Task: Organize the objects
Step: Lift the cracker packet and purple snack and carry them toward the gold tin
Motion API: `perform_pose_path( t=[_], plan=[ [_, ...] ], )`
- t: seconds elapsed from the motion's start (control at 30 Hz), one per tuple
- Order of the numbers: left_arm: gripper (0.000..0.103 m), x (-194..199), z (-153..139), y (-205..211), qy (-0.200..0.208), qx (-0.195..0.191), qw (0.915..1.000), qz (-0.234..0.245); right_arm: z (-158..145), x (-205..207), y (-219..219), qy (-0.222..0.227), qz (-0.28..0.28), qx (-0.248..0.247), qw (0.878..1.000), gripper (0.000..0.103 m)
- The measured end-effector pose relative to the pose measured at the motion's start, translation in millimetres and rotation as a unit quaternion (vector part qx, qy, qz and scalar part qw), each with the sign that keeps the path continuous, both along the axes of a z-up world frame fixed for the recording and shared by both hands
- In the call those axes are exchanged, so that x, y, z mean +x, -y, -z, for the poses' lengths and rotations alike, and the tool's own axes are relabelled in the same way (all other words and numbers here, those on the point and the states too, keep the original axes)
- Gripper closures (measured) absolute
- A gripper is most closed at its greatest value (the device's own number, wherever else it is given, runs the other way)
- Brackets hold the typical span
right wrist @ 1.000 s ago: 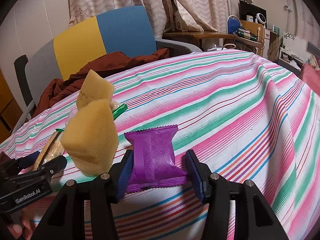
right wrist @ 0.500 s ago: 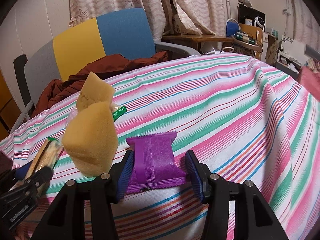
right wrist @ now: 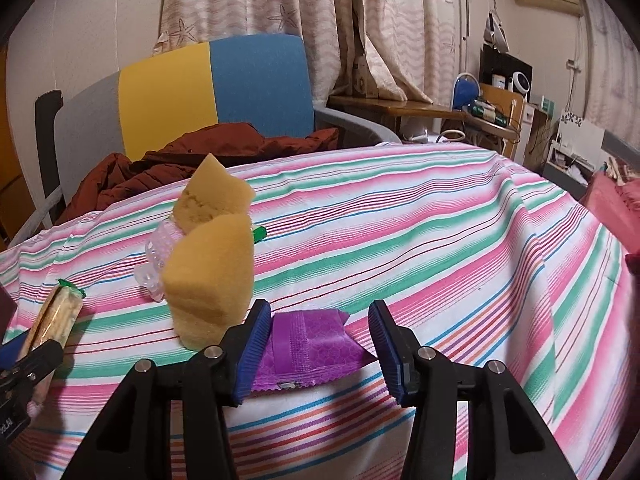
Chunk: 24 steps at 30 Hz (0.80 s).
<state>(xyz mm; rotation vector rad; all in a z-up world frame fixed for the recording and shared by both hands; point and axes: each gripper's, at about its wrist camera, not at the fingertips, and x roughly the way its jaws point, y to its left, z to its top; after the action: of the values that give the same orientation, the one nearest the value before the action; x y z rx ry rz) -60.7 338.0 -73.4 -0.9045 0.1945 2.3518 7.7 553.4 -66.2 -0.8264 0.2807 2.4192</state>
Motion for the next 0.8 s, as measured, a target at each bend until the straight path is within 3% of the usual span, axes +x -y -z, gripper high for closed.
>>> perform_pose_path(
  t=[0.43,0.63,0.67,0.7,0.8],
  plan=[
    [0.054,31.5,-6.3,21.2,-0.03,0.015,0.9993,0.014,-8.5,20.5,22.7,-0.015,-0.006,0.023,1.0,0.058],
    [0.054,39.4,-7.1,33.5,-0.03,0.029,0.999,0.014,-10.0,41.2,30.5,-0.033,-0.019,-0.015,0.999,0.058],
    [0.054,40.2,-7.0,35.7,-0.029,0.031,0.999,0.013,-9.4,45.5,31.0,-0.038,-0.02,-0.026,0.999,0.064],
    [0.054,41.2,-6.7,37.6,-0.027,0.033,0.999,0.013,-9.1,49.8,31.3,-0.043,-0.022,-0.037,0.998,0.084],
    [0.054,39.6,-4.7,44.8,-0.015,0.04,0.9991,0.007,-6.3,59.7,35.5,-0.045,-0.03,-0.06,0.997,0.085]
  ],
)
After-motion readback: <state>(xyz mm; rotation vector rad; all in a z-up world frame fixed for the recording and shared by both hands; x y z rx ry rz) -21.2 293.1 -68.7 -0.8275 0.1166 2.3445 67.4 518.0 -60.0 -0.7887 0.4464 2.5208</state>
